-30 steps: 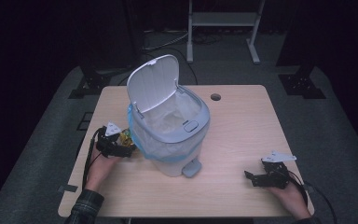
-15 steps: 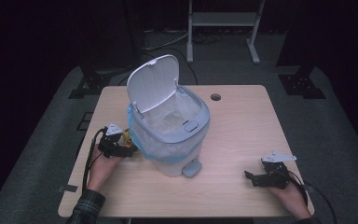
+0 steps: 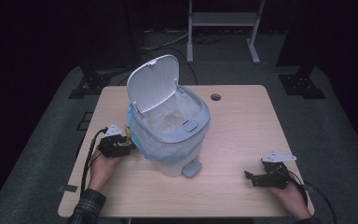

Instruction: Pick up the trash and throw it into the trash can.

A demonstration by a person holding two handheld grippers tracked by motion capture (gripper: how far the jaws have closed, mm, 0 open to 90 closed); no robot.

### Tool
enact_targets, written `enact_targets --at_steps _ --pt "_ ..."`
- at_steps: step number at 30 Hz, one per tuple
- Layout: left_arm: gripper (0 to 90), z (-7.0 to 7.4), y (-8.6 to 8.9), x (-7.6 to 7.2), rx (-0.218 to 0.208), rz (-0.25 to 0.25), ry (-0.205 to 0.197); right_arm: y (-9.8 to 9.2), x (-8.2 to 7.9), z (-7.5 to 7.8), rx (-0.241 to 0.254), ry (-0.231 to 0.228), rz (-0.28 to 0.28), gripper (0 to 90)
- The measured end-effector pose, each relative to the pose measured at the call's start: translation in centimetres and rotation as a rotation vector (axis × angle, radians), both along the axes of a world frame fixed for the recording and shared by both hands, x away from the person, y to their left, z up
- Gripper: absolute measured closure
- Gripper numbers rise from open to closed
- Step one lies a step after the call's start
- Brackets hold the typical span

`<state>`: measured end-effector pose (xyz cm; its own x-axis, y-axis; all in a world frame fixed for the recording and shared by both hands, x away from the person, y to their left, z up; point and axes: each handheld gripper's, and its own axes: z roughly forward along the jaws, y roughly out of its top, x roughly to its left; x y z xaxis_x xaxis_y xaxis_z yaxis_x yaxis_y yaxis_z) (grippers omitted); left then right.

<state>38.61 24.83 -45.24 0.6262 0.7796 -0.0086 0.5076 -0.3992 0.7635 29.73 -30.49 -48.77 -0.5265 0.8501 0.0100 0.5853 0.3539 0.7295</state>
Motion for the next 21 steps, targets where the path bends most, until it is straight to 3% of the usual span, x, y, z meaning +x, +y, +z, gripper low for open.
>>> enact_targets --at_steps 7,21 --pt "69.3 0.5 0.8 -0.1 -0.031 0.038 0.002 0.0 0.0 0.0 0.000 0.000 0.000 9.2" --pt "80.8 1.0 1.6 -0.4 -0.038 0.120 0.017 0.0 0.0 0.0 0.000 -0.001 0.001 9.2"
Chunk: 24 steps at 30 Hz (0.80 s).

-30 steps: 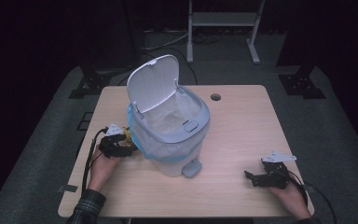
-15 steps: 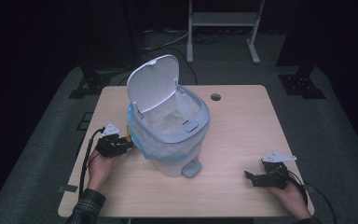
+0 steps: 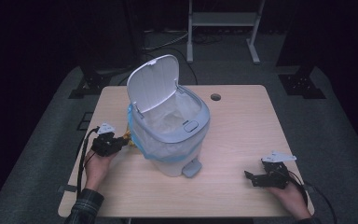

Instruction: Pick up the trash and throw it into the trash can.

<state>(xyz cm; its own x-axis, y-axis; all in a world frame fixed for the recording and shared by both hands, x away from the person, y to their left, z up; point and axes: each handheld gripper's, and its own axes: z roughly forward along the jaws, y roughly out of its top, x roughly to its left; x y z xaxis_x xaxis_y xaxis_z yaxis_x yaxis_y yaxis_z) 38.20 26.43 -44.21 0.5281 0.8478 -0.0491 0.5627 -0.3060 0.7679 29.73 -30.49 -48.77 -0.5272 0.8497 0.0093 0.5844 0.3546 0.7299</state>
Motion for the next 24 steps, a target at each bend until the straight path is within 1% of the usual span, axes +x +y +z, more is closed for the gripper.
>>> enact_targets --at_steps 1,3,4,8,15,17,18,19,23,24 --pt "82.0 0.2 0.2 -0.1 -0.008 0.002 0.000 0.0 0.0 0.0 0.000 0.000 0.000 9.2" --pt "82.5 0.3 0.3 -0.2 -0.005 0.007 0.000 0.0 0.0 0.0 0.000 0.000 0.000 9.2" --pt "82.5 0.4 0.4 -0.2 -0.007 0.022 -0.001 0.0 0.0 0.0 0.000 0.000 0.000 9.2" --pt "83.4 0.7 0.9 -0.5 -0.019 0.033 -0.013 0.0 0.0 0.0 0.001 0.001 -0.001 9.2" --pt "83.6 1.1 1.6 -0.9 -0.025 0.037 -0.015 0.0 0.0 0.0 0.001 0.001 -0.001 9.2" --pt "83.6 1.2 1.8 -1.0 -0.037 0.036 -0.014 0.0 0.0 0.0 0.001 0.001 -0.001 9.2" --pt "83.6 1.3 2.0 -1.1 -0.036 0.034 -0.018 0.0 0.0 0.0 0.001 0.001 -0.001 9.2" --pt "83.6 1.4 2.1 -1.2 -0.045 0.035 -0.020 0.0 0.0 0.0 0.000 0.000 0.000 9.2" --pt "83.6 1.9 2.6 -1.6 -0.046 0.025 -0.025 0.0 0.0 0.0 0.001 0.000 0.000 9.2" --pt "83.6 2.1 2.9 -1.9 -0.053 0.024 -0.031 0.0 0.0 0.0 0.001 0.001 -0.001 9.2"
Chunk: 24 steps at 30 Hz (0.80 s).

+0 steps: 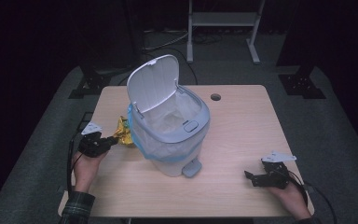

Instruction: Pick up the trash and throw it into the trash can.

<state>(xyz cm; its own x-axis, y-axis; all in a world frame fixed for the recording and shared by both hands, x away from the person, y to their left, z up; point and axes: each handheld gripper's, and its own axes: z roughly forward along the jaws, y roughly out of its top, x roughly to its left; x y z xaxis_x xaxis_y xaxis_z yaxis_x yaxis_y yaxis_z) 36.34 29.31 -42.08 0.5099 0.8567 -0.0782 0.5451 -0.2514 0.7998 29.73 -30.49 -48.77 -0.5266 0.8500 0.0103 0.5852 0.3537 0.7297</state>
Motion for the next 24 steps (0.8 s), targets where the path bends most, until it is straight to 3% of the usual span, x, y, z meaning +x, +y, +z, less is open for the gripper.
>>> enact_targets --at_steps 8,24 --pt "83.5 0.9 0.8 -1.2 -0.011 -0.018 -0.023 0.0 0.0 0.0 0.000 0.000 0.001 9.2" --pt "83.2 3.5 3.0 -3.7 -0.085 -0.091 -0.052 0.0 0.0 0.0 0.000 0.000 0.000 9.2"
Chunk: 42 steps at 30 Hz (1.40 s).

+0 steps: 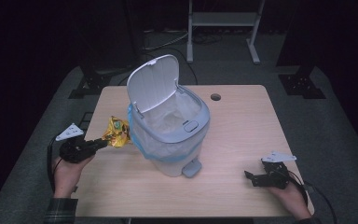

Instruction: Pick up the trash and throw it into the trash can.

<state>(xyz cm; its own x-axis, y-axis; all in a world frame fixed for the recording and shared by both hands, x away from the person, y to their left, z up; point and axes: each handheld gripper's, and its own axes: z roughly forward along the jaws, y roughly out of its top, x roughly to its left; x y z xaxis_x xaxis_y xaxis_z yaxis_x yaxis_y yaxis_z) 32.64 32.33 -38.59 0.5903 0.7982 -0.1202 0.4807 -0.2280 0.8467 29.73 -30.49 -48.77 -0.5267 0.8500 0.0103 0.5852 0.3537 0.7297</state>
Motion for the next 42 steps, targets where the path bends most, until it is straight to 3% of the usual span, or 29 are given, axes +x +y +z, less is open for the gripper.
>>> enact_targets --at_steps 12,18,42 --pt "83.3 2.2 0.9 -1.3 -0.052 -0.038 -0.041 0.0 0.0 0.0 0.000 0.000 0.000 9.2" --pt "83.3 4.0 1.1 -2.4 -0.088 -0.078 -0.070 0.0 0.0 0.0 0.000 0.000 0.000 9.2" --pt "83.3 8.8 -0.5 -5.4 -0.125 -0.215 -0.146 0.0 0.0 0.0 0.000 0.000 0.000 9.2"
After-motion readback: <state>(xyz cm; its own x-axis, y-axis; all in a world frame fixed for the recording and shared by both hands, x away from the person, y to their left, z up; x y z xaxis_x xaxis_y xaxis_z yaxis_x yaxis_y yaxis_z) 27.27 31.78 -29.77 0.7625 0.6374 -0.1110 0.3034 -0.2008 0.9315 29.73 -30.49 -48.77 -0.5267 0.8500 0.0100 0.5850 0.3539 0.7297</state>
